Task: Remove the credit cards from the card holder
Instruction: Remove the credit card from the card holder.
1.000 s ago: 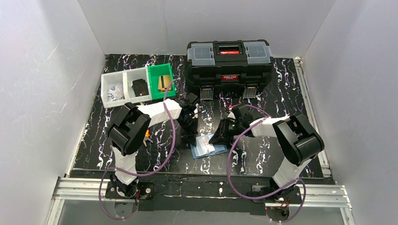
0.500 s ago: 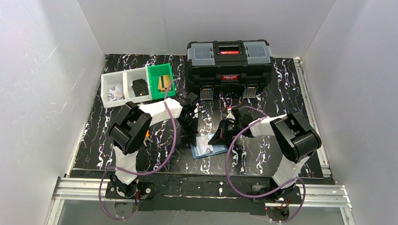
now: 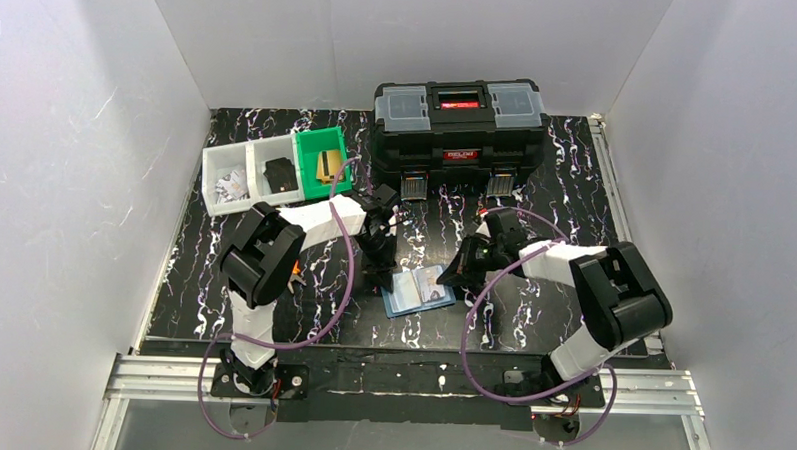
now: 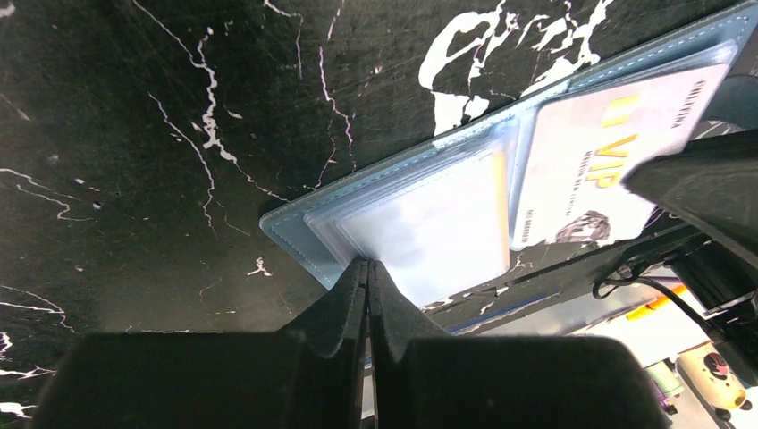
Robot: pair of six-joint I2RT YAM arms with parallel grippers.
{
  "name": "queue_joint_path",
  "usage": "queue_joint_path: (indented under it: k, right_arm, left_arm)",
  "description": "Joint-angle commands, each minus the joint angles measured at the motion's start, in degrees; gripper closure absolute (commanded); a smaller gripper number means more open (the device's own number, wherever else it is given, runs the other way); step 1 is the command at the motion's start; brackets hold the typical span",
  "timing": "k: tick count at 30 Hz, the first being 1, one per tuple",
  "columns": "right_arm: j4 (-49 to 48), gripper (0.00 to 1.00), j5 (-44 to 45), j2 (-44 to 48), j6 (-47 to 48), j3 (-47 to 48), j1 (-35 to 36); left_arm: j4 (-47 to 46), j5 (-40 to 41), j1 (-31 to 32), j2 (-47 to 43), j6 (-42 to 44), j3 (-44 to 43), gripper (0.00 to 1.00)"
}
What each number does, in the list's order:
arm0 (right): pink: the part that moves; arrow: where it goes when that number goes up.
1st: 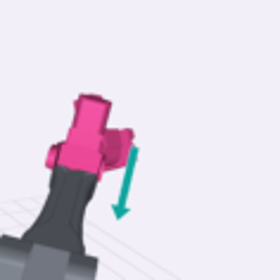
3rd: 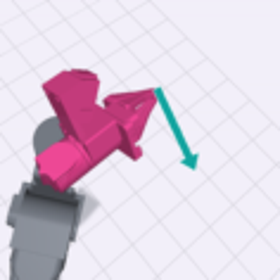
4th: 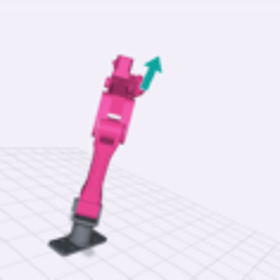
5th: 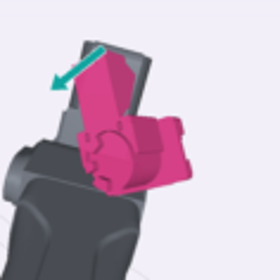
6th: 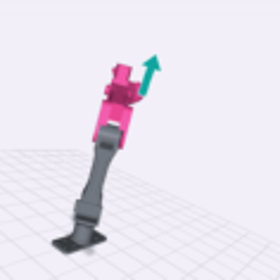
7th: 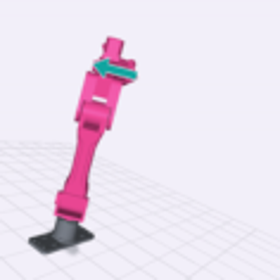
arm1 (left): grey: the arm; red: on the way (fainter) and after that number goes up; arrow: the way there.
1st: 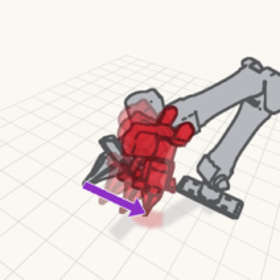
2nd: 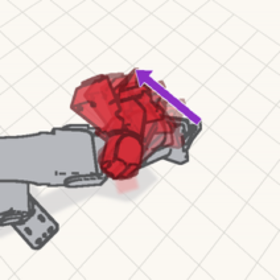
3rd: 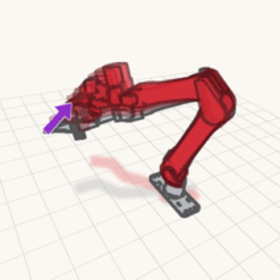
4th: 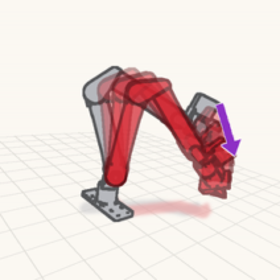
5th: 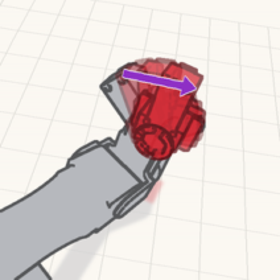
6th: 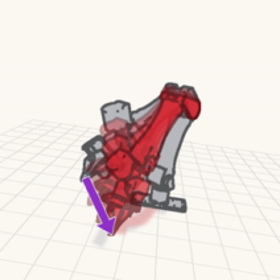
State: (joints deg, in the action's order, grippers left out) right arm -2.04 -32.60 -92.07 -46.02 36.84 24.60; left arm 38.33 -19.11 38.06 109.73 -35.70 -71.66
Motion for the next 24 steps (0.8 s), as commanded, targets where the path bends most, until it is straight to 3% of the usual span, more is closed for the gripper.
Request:
queue_joint_path:
  k: [1, 9, 14, 18, 24]
  right_arm:
    - [7.23, 0.99, 7.02, 3.60, 3.21, -0.51, -1.07]
    - [13.50, 0.99, 6.04, 9.32, 3.03, 4.91, -1.74]
    - [15.96, 0.99, 3.94, 12.17, 1.46, 9.19, -1.97]
    - [15.26, 0.99, 0.61, 12.82, -1.05, 11.65, -2.44]
    - [8.94, 0.99, -5.90, 12.98, -8.34, 13.79, -2.54]
  left_arm:
    - [1.11, 8.14, 0.33, 3.59, 2.19, 1.27, 1.00]
    - [5.69, 8.07, -0.09, -1.27, 2.60, -5.28, 1.00]
    - [8.26, 6.05, -2.76, -6.47, 3.04, -9.76, 0.69]
    - [4.24, -2.71, -7.75, -12.54, 1.11, -7.88, 0.46]
    - [-8.01, -18.97, -13.35, -18.35, -5.96, -1.67, 0.40]
